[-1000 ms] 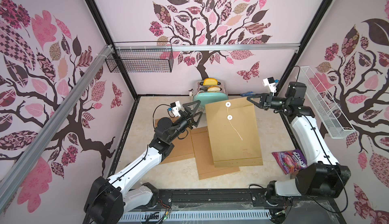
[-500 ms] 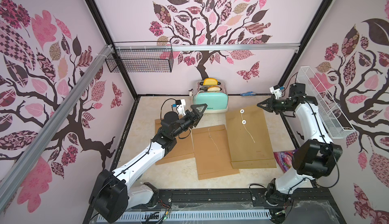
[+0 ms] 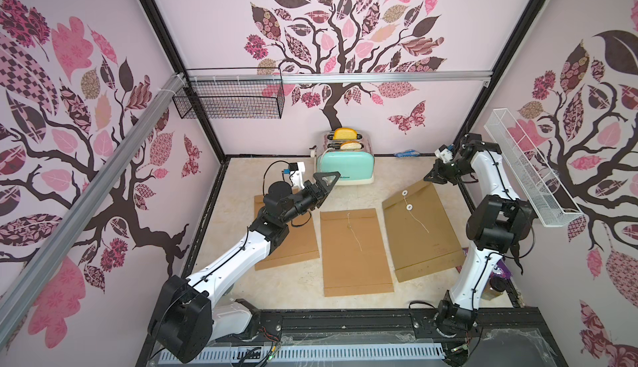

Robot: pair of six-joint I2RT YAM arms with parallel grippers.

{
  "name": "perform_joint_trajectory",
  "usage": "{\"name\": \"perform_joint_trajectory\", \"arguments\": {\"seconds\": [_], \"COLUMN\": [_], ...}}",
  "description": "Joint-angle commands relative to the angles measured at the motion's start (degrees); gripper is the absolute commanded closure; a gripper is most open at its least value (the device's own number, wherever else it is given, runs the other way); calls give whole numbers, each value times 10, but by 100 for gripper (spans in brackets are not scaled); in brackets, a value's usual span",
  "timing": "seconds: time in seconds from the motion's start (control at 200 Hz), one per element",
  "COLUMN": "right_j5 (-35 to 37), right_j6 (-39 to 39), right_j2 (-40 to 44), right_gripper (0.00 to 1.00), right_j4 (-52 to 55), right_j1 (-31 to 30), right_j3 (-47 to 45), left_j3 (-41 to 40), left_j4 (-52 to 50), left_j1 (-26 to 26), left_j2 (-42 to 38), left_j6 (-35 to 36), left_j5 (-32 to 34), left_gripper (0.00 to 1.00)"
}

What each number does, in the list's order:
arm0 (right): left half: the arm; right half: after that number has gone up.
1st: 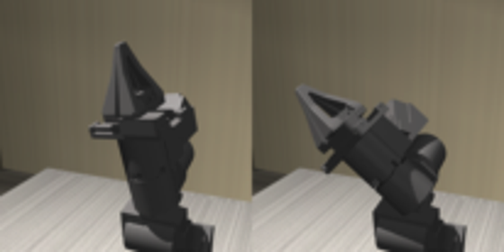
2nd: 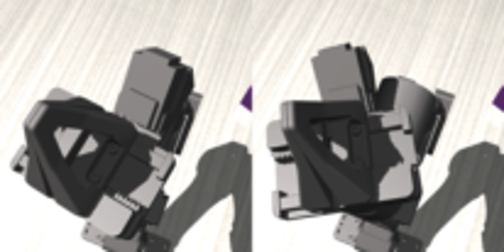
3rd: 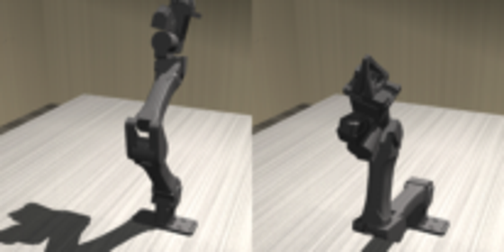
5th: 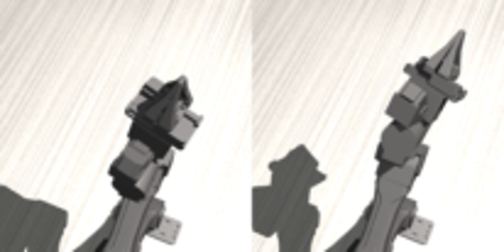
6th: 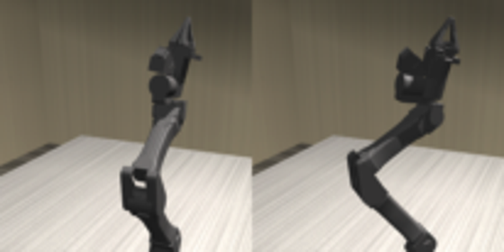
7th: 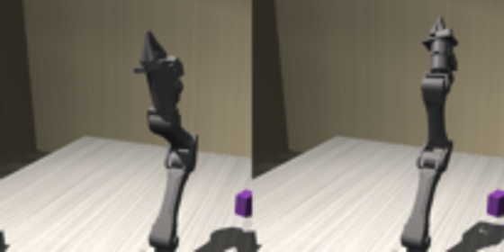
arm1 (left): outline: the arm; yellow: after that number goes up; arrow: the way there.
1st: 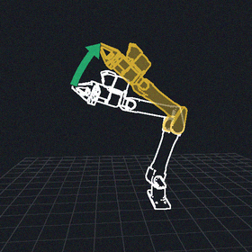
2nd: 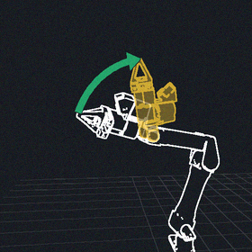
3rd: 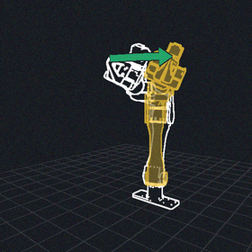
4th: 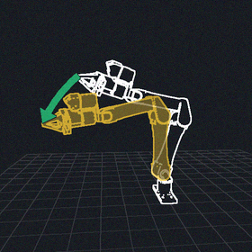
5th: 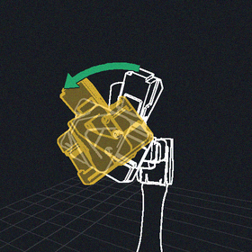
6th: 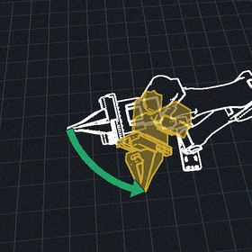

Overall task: Close the mouth of the file bag
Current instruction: Place the file bag at the center of the board.

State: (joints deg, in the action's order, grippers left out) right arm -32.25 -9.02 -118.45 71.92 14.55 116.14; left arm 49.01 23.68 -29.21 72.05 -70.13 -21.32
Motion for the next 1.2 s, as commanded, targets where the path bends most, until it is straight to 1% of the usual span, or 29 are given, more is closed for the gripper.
{"name": "perform_joint_trajectory", "arguments": {"seconds": [0.0, 0.105, 0.225, 0.305, 0.375, 0.49, 0.51, 0.57, 0.735, 0.985, 1.095, 1.195], "right_j5": [41, 61, 45, 50, 54, 66, 69, 74, 76, 71, 54, 36], "right_j6": [-23, -34, -36, -36, -39, -36, -36, -32, -28, -17, -6, 6], "right_j2": [-7, -37, -70, -86, -93, -97, -99, -103, -111, -119, -107, -76], "right_gripper": [100, 100, 100, 100, 95, 94, 93, 82, 71, 63, 62, 61], "right_j4": [-6, -7, -6, -13, -21, -31, -31, -32, -37, -37, -37, -56], "right_j1": [4, 4, 10, 12, 12, 16, 17, 22, 26, 27, 26, 26], "right_j3": [24, 38, 47, 49, 50, 57, 59, 68, 74, 95, 95, 70], "left_j3": [-14, -19, -28, -29, -27, -18, -18, -16, -17, -15, -11, -5], "left_j4": [16, 13, 11, 10, 12, 13, 13, 12, 8, 5, -20, -50], "left_j1": [14, 18, 19, 19, 19, 19, 19, 19, 21, 23, 24, 30], "left_j2": [-5, -8, -12, -11, -7, 0, 1, 3, 7, 6, -5, -19], "left_j6": [6, 10, 11, 11, 13, 13, 13, 15, 18, 22, 41, 71], "left_j5": [-20, -27, -29, -30, -32, -34, -35, -36, -31, -28, -15, -5], "left_gripper": [2, 2, 2, 2, 2, 2, 2, 2, 2, 2, 2, 2]}}
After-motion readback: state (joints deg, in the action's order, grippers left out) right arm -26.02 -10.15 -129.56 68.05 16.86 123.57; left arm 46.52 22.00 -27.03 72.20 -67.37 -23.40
